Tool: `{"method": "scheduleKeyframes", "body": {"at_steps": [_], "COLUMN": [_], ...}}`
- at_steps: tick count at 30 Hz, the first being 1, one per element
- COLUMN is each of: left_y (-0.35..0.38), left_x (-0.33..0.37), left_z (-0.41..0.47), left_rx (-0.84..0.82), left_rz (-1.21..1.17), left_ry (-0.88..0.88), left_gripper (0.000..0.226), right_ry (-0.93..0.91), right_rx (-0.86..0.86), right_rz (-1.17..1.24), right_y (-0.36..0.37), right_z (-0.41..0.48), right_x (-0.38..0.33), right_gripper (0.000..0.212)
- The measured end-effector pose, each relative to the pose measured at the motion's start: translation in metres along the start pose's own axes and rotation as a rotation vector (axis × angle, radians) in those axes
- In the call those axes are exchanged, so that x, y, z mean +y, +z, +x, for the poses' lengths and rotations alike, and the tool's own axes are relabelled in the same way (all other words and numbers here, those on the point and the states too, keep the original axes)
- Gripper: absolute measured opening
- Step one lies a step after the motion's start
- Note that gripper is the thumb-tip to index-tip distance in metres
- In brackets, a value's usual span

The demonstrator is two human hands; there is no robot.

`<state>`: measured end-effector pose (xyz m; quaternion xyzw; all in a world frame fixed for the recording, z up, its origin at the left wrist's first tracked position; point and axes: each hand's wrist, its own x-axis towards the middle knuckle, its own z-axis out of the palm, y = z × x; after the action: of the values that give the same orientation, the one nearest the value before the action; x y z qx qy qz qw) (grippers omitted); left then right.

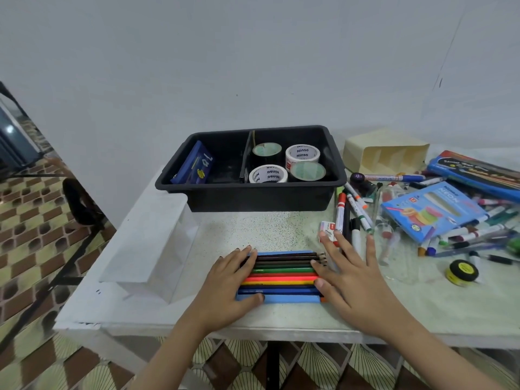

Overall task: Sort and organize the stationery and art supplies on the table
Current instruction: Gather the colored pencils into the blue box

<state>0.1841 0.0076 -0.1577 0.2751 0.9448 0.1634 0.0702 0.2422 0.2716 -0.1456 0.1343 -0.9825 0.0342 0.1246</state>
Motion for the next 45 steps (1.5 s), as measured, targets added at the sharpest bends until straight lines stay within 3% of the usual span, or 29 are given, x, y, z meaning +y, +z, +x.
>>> {"method": "scheduleKeyframes", "body": {"at_steps": [15, 18, 21, 23, 26, 31, 36, 39, 45], "left_y": [0.002, 0.002, 0.002, 0.001, 0.002, 0.001, -0.002, -0.001, -0.003], "left_x": [-0.001, 0.001, 0.004, 0.004, 0.001, 0.002, 0.007, 0.010, 0.028], "left_z": [-0.001, -0.001, -0.001, -0.001, 0.001, 0.007, 0.013, 0.018, 0.024], "left_rx": [0.007, 0.012, 0.020, 0.026, 0.045, 0.040, 0.063, 0.100, 0.122], "left_rz": [-0.021, -0.019, -0.015, -0.008, -0.020, -0.046, -0.107, -0.135, -0.182], "left_ry": [0.017, 0.006, -0.014, -0.014, -0.001, -0.006, -0.005, 0.019, 0.020], "left_gripper": [0.083, 0.083, 0.080, 0.079, 0.086, 0.091, 0.096, 0.099, 0.085], "right_ry": [0.200, 0.215, 0.184, 0.218, 0.248, 0.407, 0.681, 0.709, 0.709], "right_rx": [0.005, -0.085, -0.114, -0.164, -0.057, 0.120, -0.179, -0.295, -0.291], "right_rz": [-0.125, -0.086, 0.058, 0.333, 0.567, 0.198, -0.095, -0.131, -0.041], "right_y": [0.012, 0.007, 0.000, -0.008, -0.021, -0.040, -0.057, -0.059, -0.059], "right_z": [0.008, 0.009, 0.009, 0.005, 0.002, 0.008, 0.007, 0.006, 0.007], "right_x": [-0.008, -0.011, -0.009, -0.004, 0.010, 0.076, 0.132, 0.145, 0.153], "right_gripper": [0.074, 0.077, 0.093, 0.084, 0.049, 0.049, 0.074, 0.086, 0.082]}}
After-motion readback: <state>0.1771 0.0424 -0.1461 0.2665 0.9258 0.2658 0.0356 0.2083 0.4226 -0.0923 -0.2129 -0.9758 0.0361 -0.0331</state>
